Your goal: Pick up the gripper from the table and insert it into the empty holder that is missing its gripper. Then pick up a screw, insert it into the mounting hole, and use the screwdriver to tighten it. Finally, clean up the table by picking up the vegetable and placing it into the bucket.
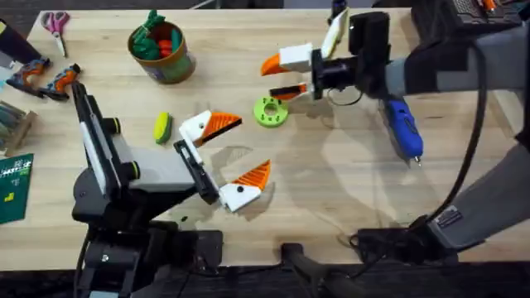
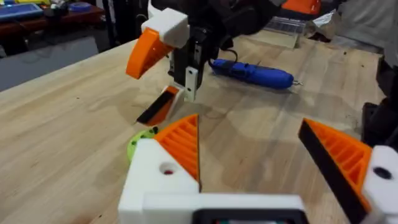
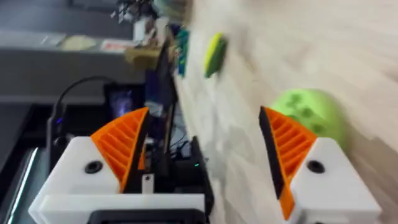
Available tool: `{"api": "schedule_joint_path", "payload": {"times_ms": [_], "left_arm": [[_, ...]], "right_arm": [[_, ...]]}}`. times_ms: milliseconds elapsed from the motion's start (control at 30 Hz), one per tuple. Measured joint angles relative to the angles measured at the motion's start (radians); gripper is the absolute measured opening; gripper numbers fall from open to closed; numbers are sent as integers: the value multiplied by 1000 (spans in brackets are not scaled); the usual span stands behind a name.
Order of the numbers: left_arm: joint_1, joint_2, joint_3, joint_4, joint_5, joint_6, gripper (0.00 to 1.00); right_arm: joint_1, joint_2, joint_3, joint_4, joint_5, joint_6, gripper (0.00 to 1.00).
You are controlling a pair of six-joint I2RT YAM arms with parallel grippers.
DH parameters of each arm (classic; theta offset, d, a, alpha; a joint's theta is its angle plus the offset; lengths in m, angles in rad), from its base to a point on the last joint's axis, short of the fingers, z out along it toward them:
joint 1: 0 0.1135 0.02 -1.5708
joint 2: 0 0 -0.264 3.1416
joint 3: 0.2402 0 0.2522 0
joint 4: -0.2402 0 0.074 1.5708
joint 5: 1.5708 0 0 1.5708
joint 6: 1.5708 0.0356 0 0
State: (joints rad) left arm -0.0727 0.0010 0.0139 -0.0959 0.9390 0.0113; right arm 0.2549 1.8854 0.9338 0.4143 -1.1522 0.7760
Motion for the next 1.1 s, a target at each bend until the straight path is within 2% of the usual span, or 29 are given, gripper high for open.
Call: {"api": "schedule_joint_path", "payload": {"times_ms": [167,333,533,667,800,933,1100], "left_arm": [[0,0,0,0,1,0,985],[0,0,0,0,1,0,985],[0,0,0,0,2,0,985],[0,0,0,0,4,0,985],[0,0,0,0,4,0,985],[0,0,0,-1,4,0,985],[0,0,0,-1,4,0,985]], "right_arm": [[-66,0,107,-319,68,-205,992],[-80,-28,204,-666,182,-422,993],[-58,-176,257,-967,360,-625,994],[-15,-299,262,-1150,533,-704,995],[61,-394,263,-1238,734,-738,995],[172,-429,263,-1249,923,-756,994],[289,-398,263,-1198,1046,-783,996]]}}
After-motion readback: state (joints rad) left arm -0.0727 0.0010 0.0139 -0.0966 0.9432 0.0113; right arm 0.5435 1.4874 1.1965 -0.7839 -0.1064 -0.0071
